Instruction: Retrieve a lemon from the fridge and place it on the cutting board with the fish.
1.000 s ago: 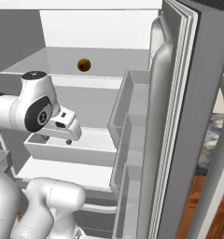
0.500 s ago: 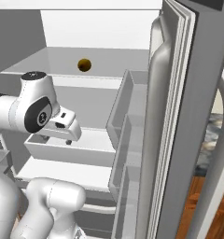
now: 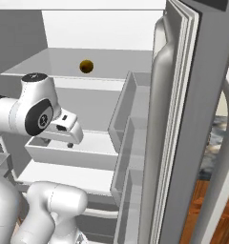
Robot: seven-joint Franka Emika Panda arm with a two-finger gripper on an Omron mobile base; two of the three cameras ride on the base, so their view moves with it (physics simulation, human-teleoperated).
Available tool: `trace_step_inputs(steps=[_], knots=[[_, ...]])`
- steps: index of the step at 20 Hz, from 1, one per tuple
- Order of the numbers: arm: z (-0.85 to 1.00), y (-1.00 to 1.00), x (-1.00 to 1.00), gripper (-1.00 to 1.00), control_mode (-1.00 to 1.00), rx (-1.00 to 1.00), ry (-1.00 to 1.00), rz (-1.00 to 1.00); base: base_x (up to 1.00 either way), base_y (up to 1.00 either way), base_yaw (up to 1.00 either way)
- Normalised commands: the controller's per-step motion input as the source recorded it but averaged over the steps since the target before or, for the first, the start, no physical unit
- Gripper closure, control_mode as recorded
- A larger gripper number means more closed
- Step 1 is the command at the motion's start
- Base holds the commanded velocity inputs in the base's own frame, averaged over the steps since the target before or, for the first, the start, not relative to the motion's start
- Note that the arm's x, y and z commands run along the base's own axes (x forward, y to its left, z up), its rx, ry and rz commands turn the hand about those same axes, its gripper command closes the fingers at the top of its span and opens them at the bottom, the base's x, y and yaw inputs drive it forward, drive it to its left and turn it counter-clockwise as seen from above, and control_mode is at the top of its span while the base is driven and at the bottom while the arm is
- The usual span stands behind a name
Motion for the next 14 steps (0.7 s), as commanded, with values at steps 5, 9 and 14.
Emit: trace_step_inputs(steps=[5, 9, 14], knots=[[0.0, 0.0, 0.0, -1.0, -1.0, 0.0, -0.03, 0.0, 0.0, 0.0, 0.0], [0.09, 0.0, 0.0, -1.0, -1.0, 0.0, -0.31, 0.0, 0.0, 0.0, 0.0], [0.35, 0.0, 0.0, -1.0, -1.0, -0.01, -0.27, 0.0, 0.0, 0.0, 0.0]])
